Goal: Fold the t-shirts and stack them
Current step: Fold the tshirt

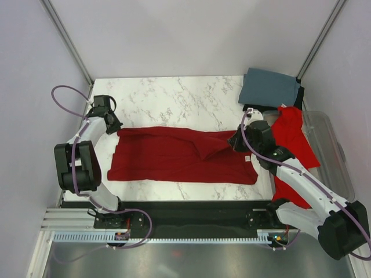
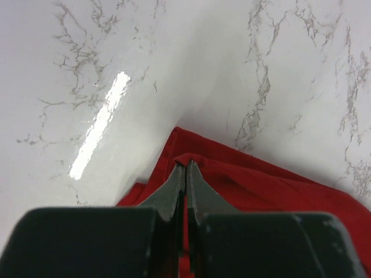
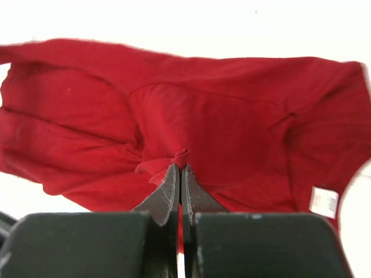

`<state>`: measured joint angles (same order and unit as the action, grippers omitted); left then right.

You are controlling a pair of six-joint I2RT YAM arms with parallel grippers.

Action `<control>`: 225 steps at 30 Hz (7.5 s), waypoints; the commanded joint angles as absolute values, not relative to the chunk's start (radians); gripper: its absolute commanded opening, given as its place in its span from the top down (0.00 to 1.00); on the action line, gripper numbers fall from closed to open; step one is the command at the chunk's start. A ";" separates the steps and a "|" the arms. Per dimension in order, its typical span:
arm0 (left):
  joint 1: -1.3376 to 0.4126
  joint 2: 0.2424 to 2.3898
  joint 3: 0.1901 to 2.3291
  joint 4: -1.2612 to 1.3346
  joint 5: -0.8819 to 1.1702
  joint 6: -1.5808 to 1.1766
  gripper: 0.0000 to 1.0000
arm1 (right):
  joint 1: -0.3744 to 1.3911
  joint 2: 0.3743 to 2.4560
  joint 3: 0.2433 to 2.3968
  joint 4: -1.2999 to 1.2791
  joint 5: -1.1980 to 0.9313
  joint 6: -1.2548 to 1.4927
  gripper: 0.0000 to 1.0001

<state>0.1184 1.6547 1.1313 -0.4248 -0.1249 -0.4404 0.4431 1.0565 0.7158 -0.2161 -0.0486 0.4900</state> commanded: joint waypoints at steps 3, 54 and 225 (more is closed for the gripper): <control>0.127 1.595 1.108 -0.342 -0.192 -0.380 0.98 | 0.446 0.944 0.696 -0.264 0.092 0.531 1.00; -0.109 1.271 0.902 -0.402 -0.199 -0.485 0.07 | 0.537 1.109 0.601 -0.278 0.069 0.885 0.23; -0.417 1.446 1.273 -0.674 -0.109 -0.568 0.98 | 0.700 1.561 1.287 -0.535 0.313 0.577 1.00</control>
<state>-0.4492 1.3869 1.2114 -0.7403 -0.1646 -0.6701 0.7265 1.5105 1.2274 -0.5724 0.3561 0.6575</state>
